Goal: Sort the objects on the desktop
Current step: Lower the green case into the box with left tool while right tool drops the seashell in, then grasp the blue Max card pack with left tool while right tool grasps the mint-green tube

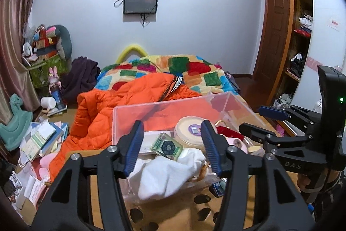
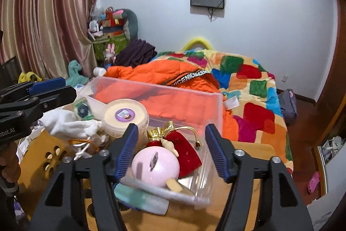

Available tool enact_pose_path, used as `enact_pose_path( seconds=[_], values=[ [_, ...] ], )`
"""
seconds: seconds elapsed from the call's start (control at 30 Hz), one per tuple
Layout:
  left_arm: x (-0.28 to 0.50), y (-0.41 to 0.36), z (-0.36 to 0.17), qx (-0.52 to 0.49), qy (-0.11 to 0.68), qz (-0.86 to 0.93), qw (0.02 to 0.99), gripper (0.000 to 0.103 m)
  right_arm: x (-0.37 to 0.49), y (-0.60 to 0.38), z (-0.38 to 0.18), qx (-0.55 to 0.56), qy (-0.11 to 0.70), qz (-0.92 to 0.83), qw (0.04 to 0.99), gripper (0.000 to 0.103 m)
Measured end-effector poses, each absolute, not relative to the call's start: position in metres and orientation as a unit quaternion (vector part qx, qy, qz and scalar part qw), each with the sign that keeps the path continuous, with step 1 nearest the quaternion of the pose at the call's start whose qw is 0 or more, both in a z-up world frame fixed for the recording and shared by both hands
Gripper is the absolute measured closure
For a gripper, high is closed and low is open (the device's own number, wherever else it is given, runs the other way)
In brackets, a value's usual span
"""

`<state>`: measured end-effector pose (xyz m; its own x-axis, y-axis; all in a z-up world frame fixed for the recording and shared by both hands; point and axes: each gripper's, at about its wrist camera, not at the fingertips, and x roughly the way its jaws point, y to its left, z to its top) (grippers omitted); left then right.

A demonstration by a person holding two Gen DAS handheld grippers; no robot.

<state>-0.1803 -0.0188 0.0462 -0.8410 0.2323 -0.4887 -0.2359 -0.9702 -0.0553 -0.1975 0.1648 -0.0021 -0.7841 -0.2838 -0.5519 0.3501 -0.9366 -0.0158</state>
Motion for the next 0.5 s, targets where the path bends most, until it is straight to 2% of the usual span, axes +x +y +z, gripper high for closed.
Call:
enact_pose_path(
  seconds=[0.13, 0.27, 0.4, 0.5],
  values=[
    [-0.162, -0.019, 0.053, -0.238, 0.011, 0.965, 0.114, 0.031, -0.178, 0.167, 0.003, 0.279, 0.049, -0.946, 0.160, 0.036],
    [-0.145, -0.022, 0.054, -0.232, 0.011, 0.966, 0.115, 0.027, -0.159, 0.170, 0.000, 0.287, 0.030, -0.946, 0.147, 0.031],
    [-0.130, -0.028, 0.052, -0.228, 0.010, 0.969, 0.098, 0.011, -0.148, 0.170, -0.009, 0.305, 0.016, -0.943, 0.134, 0.019],
    [-0.118, -0.033, 0.047, -0.230, 0.009, 0.969, 0.094, 0.009, -0.145, 0.171, -0.020, 0.326, 0.002, -0.936, 0.130, 0.019]
  ],
)
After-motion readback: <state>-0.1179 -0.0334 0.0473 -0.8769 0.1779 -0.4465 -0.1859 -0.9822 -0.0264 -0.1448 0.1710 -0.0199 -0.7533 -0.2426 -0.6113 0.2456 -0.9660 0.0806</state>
